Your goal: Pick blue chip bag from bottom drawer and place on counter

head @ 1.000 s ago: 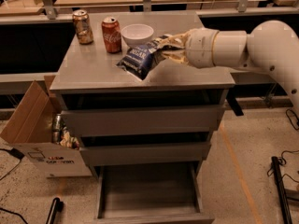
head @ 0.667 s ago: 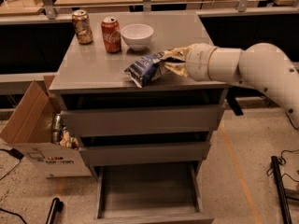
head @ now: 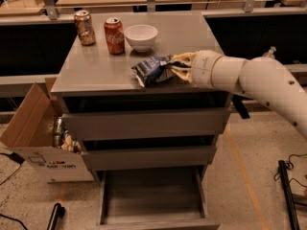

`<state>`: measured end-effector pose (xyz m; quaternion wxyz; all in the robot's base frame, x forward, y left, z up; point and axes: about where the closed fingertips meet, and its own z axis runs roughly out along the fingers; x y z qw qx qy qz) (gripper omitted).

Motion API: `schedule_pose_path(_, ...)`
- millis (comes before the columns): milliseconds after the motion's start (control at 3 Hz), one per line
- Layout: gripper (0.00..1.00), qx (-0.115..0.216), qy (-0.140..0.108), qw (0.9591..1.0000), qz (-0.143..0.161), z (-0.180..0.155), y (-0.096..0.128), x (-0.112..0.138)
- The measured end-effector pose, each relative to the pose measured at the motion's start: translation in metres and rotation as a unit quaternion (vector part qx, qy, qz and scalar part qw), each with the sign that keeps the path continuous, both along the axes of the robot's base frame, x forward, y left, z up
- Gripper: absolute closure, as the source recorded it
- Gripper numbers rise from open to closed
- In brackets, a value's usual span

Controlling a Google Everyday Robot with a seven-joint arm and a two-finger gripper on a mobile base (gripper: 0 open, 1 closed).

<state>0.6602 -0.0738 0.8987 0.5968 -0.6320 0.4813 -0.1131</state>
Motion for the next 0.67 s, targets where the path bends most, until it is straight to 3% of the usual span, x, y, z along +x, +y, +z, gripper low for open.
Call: schedule_pose_path(667, 0.06, -0.023, 0.006, 0.9997, -0.011, -0.0092, 0.0016, 0.0034)
